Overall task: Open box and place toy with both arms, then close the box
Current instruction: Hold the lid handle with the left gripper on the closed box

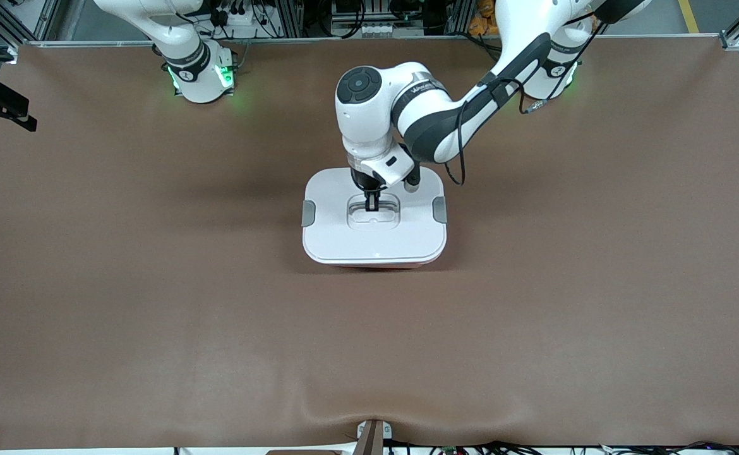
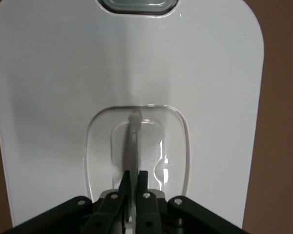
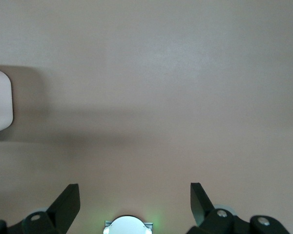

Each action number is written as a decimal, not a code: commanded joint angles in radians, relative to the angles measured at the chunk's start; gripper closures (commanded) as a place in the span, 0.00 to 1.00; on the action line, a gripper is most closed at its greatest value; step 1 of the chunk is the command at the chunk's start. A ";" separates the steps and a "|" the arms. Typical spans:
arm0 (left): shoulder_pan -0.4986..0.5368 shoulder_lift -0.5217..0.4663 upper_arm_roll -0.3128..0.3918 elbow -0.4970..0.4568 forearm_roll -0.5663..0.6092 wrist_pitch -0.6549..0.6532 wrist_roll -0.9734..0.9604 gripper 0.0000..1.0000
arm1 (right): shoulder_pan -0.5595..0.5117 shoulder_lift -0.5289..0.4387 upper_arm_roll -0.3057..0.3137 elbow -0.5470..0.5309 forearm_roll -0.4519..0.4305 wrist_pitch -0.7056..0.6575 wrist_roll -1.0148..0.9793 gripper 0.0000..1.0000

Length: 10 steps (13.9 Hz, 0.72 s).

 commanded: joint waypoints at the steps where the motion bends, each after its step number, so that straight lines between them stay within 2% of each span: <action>1: -0.005 0.022 0.003 0.023 -0.006 0.005 -0.010 1.00 | 0.007 0.003 -0.005 0.018 0.016 -0.018 -0.007 0.00; 10: -0.001 0.021 0.003 0.003 -0.006 0.005 -0.007 1.00 | 0.007 0.001 -0.005 0.018 0.017 -0.021 -0.006 0.00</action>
